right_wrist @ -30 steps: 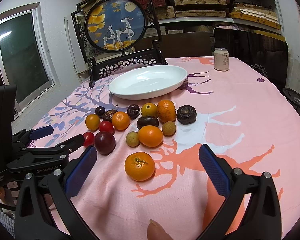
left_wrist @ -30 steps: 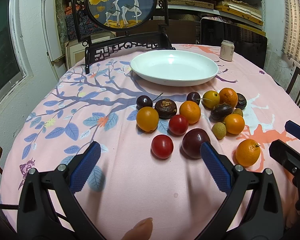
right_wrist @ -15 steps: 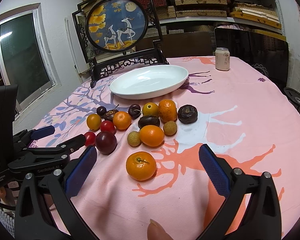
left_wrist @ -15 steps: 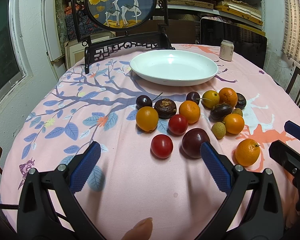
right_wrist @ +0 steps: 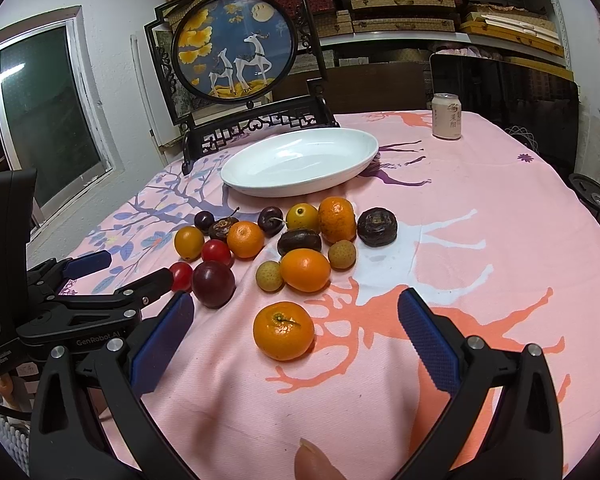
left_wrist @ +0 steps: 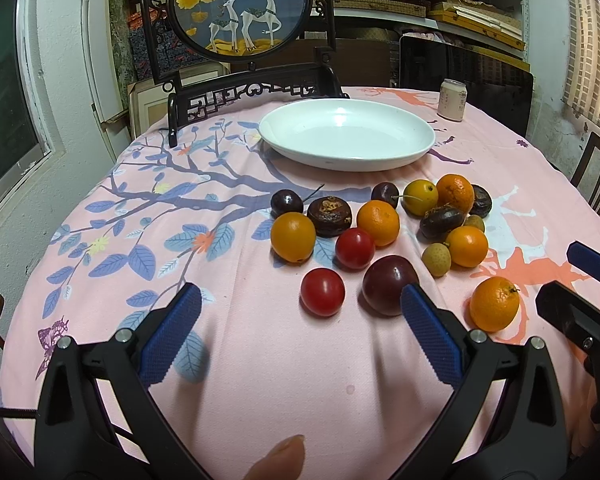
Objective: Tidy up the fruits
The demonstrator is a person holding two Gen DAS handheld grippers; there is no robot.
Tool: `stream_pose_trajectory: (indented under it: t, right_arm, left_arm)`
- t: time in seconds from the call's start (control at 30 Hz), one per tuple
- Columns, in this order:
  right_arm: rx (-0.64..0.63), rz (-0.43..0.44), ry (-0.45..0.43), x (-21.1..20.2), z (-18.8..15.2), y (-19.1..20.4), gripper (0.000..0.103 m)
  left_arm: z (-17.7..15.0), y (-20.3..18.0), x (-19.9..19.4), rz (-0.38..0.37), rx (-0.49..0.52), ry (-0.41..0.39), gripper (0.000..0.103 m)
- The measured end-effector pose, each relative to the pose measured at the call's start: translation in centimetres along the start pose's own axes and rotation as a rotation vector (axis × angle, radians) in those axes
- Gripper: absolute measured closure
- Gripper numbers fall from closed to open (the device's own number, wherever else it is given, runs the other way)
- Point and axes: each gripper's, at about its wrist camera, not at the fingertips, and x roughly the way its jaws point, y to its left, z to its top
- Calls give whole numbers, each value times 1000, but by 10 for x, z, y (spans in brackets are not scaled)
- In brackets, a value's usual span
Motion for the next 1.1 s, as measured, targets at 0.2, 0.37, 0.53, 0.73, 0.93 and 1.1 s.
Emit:
stream_pose_trajectory:
  t: [0.2, 0.37, 0.53, 0.73, 0.93, 1.1]
  right_arm:
    - [1, 1, 0, 0, 0, -1, 1]
    - [2, 1, 1, 0, 1, -1, 1]
    - [3, 2, 1, 0, 1, -2, 1]
    - [3, 2, 2, 0, 0, 0, 1]
    - [4, 3, 2, 0, 0, 0, 1]
    - [5, 3, 2, 0, 0, 1, 1]
  left_arm:
    - [0, 0, 0, 0, 0, 1, 2]
    - [0, 0, 0, 0, 0, 0, 2]
    - [0, 0, 0, -1, 0, 1, 2]
    - [0, 0, 0, -2, 0, 2, 2]
    - [0, 0, 0, -2, -1, 2, 2]
    - [0, -1, 0, -2, 0, 2, 2]
